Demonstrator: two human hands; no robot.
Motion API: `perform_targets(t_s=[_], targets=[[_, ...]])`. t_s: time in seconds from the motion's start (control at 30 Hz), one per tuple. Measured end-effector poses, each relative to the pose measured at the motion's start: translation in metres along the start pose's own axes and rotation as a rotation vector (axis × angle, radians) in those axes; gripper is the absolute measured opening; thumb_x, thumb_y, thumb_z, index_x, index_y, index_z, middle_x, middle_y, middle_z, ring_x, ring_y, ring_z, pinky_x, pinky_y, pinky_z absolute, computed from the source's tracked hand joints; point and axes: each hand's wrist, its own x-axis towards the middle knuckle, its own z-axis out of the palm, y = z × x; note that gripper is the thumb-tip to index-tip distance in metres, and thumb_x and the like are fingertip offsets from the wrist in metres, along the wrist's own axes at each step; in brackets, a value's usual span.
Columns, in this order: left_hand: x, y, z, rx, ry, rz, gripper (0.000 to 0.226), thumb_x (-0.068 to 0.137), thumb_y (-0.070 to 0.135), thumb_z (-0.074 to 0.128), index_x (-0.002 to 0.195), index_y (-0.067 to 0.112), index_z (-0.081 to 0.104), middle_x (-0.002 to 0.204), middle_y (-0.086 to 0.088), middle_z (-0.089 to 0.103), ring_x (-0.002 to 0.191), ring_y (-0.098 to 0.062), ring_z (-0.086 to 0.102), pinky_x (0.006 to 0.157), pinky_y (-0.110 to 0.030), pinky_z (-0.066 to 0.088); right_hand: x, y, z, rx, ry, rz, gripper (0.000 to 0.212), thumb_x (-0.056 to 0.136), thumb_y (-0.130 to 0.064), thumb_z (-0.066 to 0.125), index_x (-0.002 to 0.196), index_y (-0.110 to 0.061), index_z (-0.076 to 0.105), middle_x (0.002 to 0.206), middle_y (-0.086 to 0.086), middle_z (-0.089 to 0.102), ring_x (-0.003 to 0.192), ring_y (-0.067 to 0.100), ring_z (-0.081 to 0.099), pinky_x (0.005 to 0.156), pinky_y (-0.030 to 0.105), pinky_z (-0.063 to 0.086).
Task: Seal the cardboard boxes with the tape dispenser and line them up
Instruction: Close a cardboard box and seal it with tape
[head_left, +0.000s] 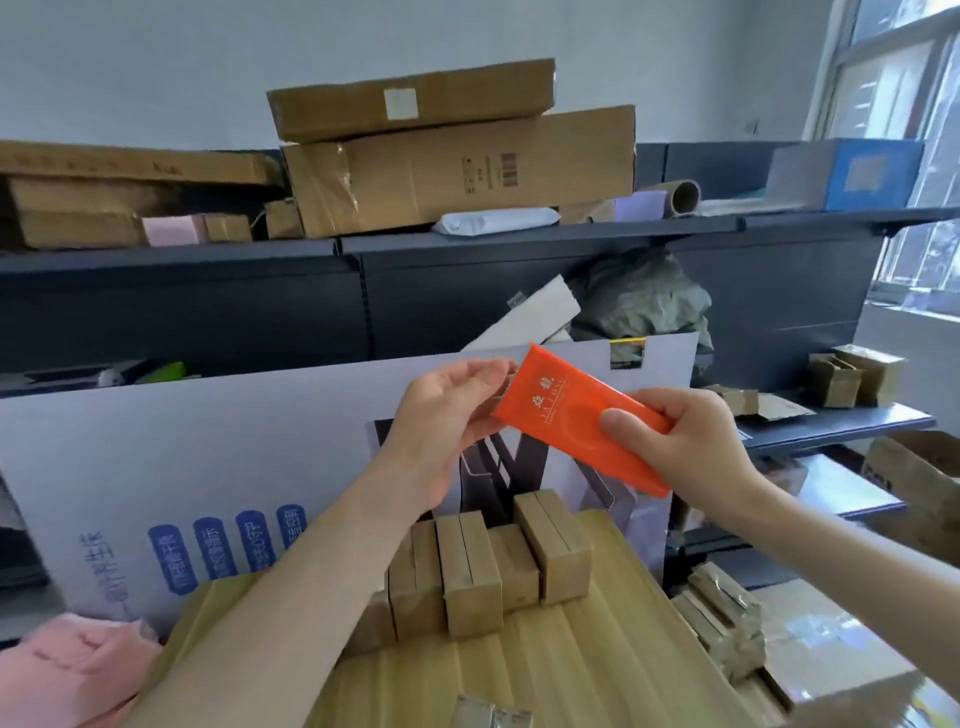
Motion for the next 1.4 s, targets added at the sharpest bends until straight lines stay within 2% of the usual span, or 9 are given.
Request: perform_targets(t_s=[0.1,0.23,0.33,0.47,0.57,0.8,0.93,1.2,1.4], targets=[[0.003,0.019,0.003,-0.009,-0.012,0.067,0.021,0.094,0.022,0.056,0.105,0.01,0.069,0.096,-0.01,0.073,0.09,-0.019,0.069,0.078,-0.026,0.056,0.007,-0.018,-0.014,-0.014,0.049,-0.081,0.021,0.068,-0.049,0.068,0.065,-0.028,0.07,0.061,-0.001,0.066,0.046,0.005,0.054,0.043,0.026,0.044],[0.006,0.04,0.006,-0.04,-0.006,0.131,0.021,0.091,0.018,0.06,0.106,0.006,0.068,0.096,-0.011,0.073,0.088,-0.018,0.07,0.08,-0.029,0.057,0.018,-0.036,-0.026,-0.019,0.091,-0.183,0.007,0.068,-0.045,0.068,0.069,-0.038,0.067,0.059,-0.014,0.065,0.05,0.004,0.056,0.044,0.014,0.04],[0.006,0.047,0.006,-0.039,0.042,0.152,0.019,0.089,0.018,0.062,0.102,0.006,0.069,0.091,-0.009,0.074,0.084,-0.015,0.071,0.075,-0.026,0.058,0.021,-0.039,-0.026,-0.062,0.133,-0.242,0.024,0.064,-0.057,0.061,0.071,-0.036,0.069,0.071,-0.004,0.068,0.061,0.015,0.06,0.05,0.021,0.043],[0.005,0.042,0.003,-0.036,0.122,0.132,0.018,0.088,0.019,0.064,0.099,0.007,0.07,0.088,-0.007,0.074,0.08,-0.013,0.072,0.067,-0.021,0.056,0.023,-0.035,-0.019,-0.112,0.146,-0.254,0.039,0.064,-0.059,0.058,0.071,-0.023,0.072,0.068,-0.003,0.066,0.064,0.018,0.059,0.052,0.024,0.043],[0.011,0.032,-0.003,0.001,0.262,0.085,0.017,0.087,0.02,0.067,0.099,0.008,0.071,0.086,-0.006,0.074,0.077,-0.013,0.072,0.062,-0.02,0.056,0.026,-0.03,-0.009,-0.181,0.095,-0.218,0.051,0.064,-0.062,0.057,0.073,-0.015,0.073,0.063,0.0,0.065,0.06,0.018,0.059,0.053,0.032,0.048],[0.035,0.005,-0.015,0.075,0.51,-0.078,0.004,0.088,0.01,0.067,0.088,0.012,0.07,0.077,-0.002,0.071,0.065,-0.01,0.069,0.055,-0.021,0.054,0.028,-0.037,0.015,-0.424,-0.051,-0.125,0.033,0.075,-0.05,0.067,0.071,-0.017,0.072,0.057,-0.001,0.064,0.058,0.018,0.062,0.055,0.033,0.051],[0.044,-0.001,-0.033,0.092,0.619,-0.079,0.015,0.085,0.011,0.071,0.071,0.016,0.069,0.067,0.002,0.07,0.059,-0.008,0.066,0.052,-0.017,0.052,0.029,-0.029,0.01,-0.481,-0.079,-0.069,0.037,0.073,-0.053,0.065,0.077,-0.017,0.074,0.06,-0.001,0.067,0.06,0.018,0.064,0.058,0.038,0.056],[0.046,-0.046,-0.066,0.146,0.701,-0.158,0.013,0.087,0.006,0.067,0.077,0.014,0.07,0.08,-0.004,0.072,0.072,-0.015,0.07,0.07,-0.028,0.059,0.003,0.001,0.0,-0.479,-0.193,0.062,0.011,0.072,-0.046,0.071,0.069,-0.036,0.069,0.055,-0.025,0.062,0.055,-0.003,0.06,0.047,0.027,0.048],[0.024,-0.098,-0.083,0.096,0.715,-0.277,0.008,0.085,0.002,0.068,0.083,0.009,0.071,0.08,-0.006,0.073,0.068,-0.012,0.067,0.058,-0.021,0.053,-0.034,0.035,-0.003,-0.49,-0.293,0.165,0.013,0.07,-0.052,0.069,0.067,-0.04,0.063,0.054,-0.014,0.064,0.051,0.003,0.062,0.05,0.03,0.052]])
